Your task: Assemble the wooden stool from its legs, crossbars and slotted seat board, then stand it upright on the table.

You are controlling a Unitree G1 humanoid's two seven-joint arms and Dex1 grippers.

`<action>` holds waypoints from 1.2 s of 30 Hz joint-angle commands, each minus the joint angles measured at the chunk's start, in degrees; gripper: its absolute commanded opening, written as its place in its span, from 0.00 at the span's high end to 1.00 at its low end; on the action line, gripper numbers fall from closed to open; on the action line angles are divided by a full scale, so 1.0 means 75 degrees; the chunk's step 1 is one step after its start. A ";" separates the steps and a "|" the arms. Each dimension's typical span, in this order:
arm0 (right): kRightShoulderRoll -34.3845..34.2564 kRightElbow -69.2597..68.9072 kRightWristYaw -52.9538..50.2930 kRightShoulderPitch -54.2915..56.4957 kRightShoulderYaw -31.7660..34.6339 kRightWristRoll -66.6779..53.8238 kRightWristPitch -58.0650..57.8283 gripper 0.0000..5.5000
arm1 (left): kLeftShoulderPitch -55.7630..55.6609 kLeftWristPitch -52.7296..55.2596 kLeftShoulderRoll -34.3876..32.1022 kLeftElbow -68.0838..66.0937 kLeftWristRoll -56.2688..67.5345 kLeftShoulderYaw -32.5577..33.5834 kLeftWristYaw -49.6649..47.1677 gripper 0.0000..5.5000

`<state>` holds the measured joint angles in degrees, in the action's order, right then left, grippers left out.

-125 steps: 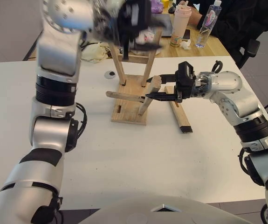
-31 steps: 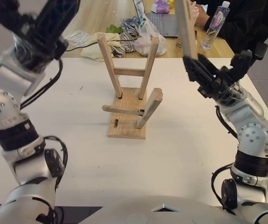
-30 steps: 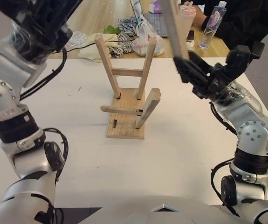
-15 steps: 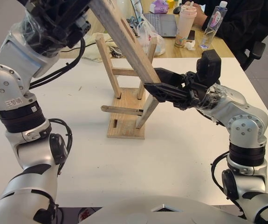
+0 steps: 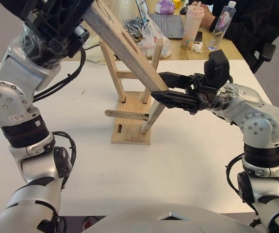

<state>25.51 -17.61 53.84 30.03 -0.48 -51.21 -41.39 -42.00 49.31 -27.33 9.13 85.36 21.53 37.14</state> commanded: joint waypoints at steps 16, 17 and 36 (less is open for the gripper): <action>0.0800 0.1092 0.1275 0.0279 -0.1005 0.1636 0.0188 0.49 | 0.0966 -0.3102 -0.2307 -0.4562 -0.5412 -0.0595 0.3843 0.63; 0.0799 0.1141 0.1328 0.0285 -0.1023 0.1679 0.0193 0.53 | 0.1056 -0.3199 -0.2198 -0.4796 -0.5608 -0.0732 0.4021 0.63; 0.1216 0.2377 0.2499 0.0541 -0.1110 0.2298 0.0720 0.58 | 0.2093 -0.1881 -0.0674 -0.4504 -0.4568 0.0386 0.4019 0.63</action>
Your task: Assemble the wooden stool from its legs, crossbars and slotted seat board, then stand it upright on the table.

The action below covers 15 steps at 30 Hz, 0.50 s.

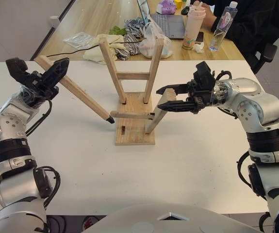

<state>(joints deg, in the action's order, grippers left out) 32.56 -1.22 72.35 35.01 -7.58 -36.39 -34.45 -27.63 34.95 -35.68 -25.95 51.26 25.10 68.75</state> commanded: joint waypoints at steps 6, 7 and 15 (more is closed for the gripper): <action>0.0196 0.0232 0.0054 -0.0132 -0.0241 0.0402 -0.0176 0.59 | 0.0475 -0.0274 0.0913 0.0195 -0.0554 -0.0537 -0.0264 0.63; 0.0182 0.0247 0.0058 -0.0121 -0.0249 0.0411 -0.0167 0.59 | 0.0466 -0.0347 0.0882 0.0143 -0.0668 -0.0573 -0.0246 0.63; 0.0122 0.0221 0.0027 -0.0173 -0.0294 0.0427 -0.0130 0.59 | 0.0146 -0.0433 0.0503 0.0010 -0.0916 -0.0635 -0.0004 0.63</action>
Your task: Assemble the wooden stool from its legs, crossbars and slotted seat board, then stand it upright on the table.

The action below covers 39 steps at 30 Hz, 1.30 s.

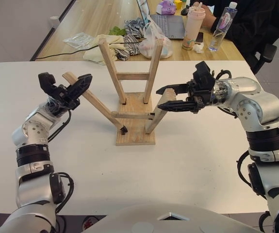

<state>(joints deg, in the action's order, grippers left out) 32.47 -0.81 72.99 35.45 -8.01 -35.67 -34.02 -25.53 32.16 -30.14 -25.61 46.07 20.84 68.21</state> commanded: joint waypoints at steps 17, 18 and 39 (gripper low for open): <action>0.0124 -0.0001 -0.0155 -0.0434 -0.0379 0.0343 -0.0143 0.59 | 0.0674 -0.1476 -0.1547 0.0389 -0.1995 -0.2018 0.1440 0.63; 0.0127 -0.0009 -0.0156 -0.0446 -0.0383 0.0338 -0.0142 0.59 | 0.0717 -0.1586 -0.1671 0.0367 -0.2074 -0.2099 0.1522 0.63; -0.0002 -0.0188 -0.0363 -0.0660 -0.0473 0.0294 -0.0010 0.59 | -0.0345 -0.2929 -0.3336 0.1144 -0.3396 -0.3989 0.2597 0.63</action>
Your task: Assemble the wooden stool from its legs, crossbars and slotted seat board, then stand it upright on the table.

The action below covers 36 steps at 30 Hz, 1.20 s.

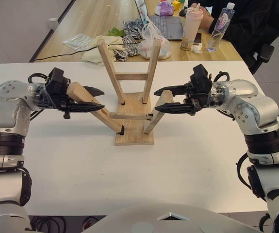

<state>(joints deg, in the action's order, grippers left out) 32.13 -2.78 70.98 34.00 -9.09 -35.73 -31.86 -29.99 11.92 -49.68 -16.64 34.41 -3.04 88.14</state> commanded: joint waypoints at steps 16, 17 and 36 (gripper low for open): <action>0.0056 -0.0039 -0.0122 -0.0494 -0.0537 0.0379 -0.0185 0.60 | -0.0342 0.0183 -0.0261 0.0882 -0.2288 -0.2188 -0.0320 0.63; 0.0039 -0.0025 -0.0107 -0.0480 -0.0599 0.0433 -0.0145 0.60 | -0.0573 0.0470 -0.0178 0.0982 -0.2340 -0.2422 -0.0255 0.63; -0.0527 0.1797 -0.0594 0.0665 -0.0543 0.2112 0.1657 0.53 | -0.0663 0.1505 0.1245 0.0728 -0.3109 -0.3424 -0.2023 0.63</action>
<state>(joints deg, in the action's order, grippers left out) 31.85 8.24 68.99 37.81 -10.10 -23.50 -19.96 -41.52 23.12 -47.32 -9.50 20.66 -18.79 76.83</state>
